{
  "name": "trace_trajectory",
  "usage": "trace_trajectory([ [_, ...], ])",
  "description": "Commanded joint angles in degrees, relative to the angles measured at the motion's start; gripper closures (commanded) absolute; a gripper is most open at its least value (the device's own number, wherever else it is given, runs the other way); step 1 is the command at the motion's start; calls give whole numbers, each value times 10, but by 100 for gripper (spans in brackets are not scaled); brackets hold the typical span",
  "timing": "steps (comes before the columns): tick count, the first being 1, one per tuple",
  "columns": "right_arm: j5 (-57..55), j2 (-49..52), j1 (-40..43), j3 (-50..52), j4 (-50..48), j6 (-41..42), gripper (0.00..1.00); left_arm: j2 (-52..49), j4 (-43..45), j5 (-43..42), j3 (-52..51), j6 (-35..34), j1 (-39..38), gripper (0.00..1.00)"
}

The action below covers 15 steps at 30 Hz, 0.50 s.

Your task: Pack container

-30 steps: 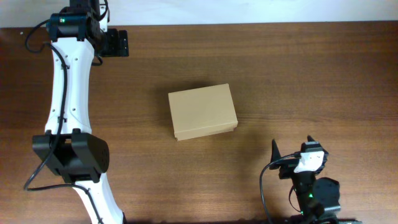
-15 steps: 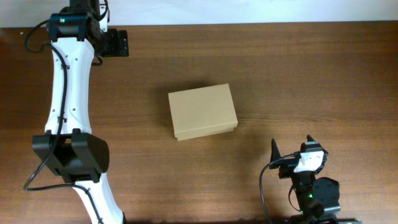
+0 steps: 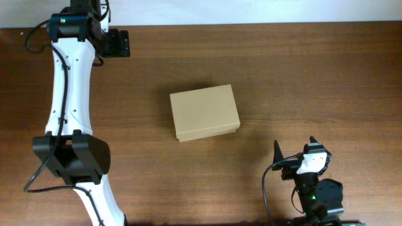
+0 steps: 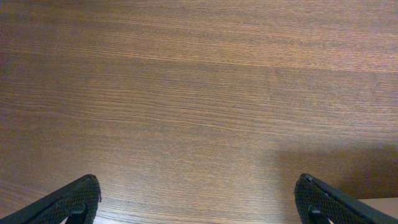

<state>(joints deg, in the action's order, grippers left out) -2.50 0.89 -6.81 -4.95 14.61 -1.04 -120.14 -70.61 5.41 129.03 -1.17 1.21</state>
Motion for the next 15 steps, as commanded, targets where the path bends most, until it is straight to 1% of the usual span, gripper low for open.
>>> trace_trajectory([
  [1, 5, -6, 1, 6, -3, 6, 1, 0, 1, 4, 5, -2, 2, 0],
  [5, 5, -6, 1, 6, -3, 6, 1, 19, -1, 4, 4, -2, -1, 0],
  [7, 5, -6, 1, 6, -3, 6, 1, 42, 0, 4, -4, -2, -5, 1],
  [9, 5, -6, 1, 6, -3, 6, 1, 86, 0, 4, -32, -1, -13, 0],
  [12, 5, -6, 1, 6, -3, 6, 1, 163, 3, 4, -108, -2, -28, 0],
  [15, 5, -6, 1, 6, -3, 6, 1, 267, 4, 4, -238, -1, -46, 0],
])
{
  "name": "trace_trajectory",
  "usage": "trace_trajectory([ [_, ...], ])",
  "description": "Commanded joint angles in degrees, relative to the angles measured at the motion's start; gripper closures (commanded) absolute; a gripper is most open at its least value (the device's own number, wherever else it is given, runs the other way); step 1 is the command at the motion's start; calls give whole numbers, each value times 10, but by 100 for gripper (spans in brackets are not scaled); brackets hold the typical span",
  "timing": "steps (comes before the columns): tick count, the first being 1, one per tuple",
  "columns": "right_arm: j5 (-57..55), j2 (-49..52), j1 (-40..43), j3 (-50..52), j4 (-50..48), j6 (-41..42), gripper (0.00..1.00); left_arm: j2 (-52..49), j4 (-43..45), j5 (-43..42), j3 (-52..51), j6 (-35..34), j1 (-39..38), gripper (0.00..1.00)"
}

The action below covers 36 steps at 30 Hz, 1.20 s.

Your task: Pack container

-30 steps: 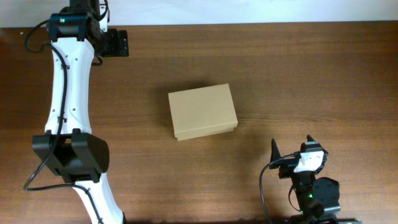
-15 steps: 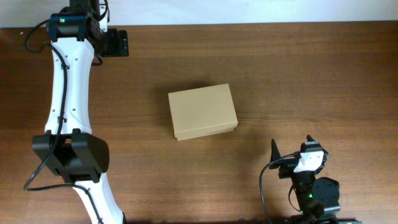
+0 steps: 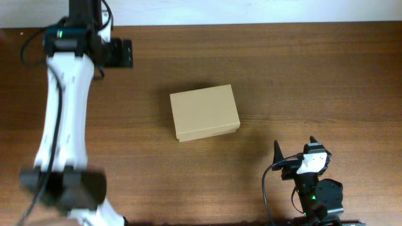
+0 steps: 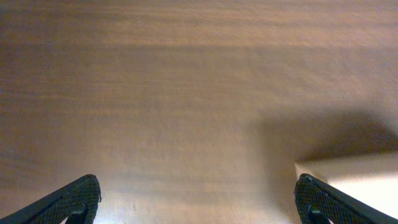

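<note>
A closed tan cardboard box (image 3: pixel 205 113) lies near the middle of the brown table (image 3: pixel 301 69). My left gripper (image 3: pixel 120 53) hangs at the far left, up and to the left of the box and apart from it. In the left wrist view the left gripper (image 4: pixel 198 182) is open, its fingertips (image 4: pixel 87 190) wide apart over bare wood, and a corner of the box (image 4: pixel 354 174) shows at the lower right. My right gripper (image 3: pixel 295 160) sits folded at the near right edge; its jaws are too small to read.
The table's far edge meets a white wall (image 3: pixel 251 11) along the top of the overhead view. The right arm's base (image 3: pixel 320 194) stands at the front right. Nothing else lies on the wood.
My left gripper has shifted a little toward the box and the near side; the box corner now shows in the wrist view. Still open. The box and right arm have not moved.
</note>
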<state>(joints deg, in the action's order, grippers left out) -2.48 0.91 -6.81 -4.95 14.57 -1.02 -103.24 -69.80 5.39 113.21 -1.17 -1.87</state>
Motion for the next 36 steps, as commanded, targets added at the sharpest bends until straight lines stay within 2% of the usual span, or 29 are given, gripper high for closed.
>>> trace_trajectory([
  [1, 5, -6, 1, 6, -3, 6, 1, 131, -4, 5, -123, -1, -19, 0],
  [3, 5, -6, 1, 6, -3, 6, 1, 205, -2, 6, -221, -1, -25, 0],
  [6, 5, -6, 1, 6, -3, 6, 1, 325, 47, 10, -368, -2, -24, 0],
  [11, 5, -6, 1, 6, -3, 6, 1, 523, 176, -55, -571, -2, -25, 0],
  [15, 5, -6, 1, 6, -3, 6, 1, 666, 329, -106, -718, -2, -25, 0],
  [21, 5, -6, 1, 6, -3, 6, 1, 824, 462, -107, -913, -2, -25, 0],
  [28, 5, -6, 1, 6, -3, 6, 1, 931, 572, -121, -1057, -2, -25, 0],
  [36, 5, -6, 1, 6, -3, 6, 1, 1002, 589, -114, -1098, -1, -2, 0],
])
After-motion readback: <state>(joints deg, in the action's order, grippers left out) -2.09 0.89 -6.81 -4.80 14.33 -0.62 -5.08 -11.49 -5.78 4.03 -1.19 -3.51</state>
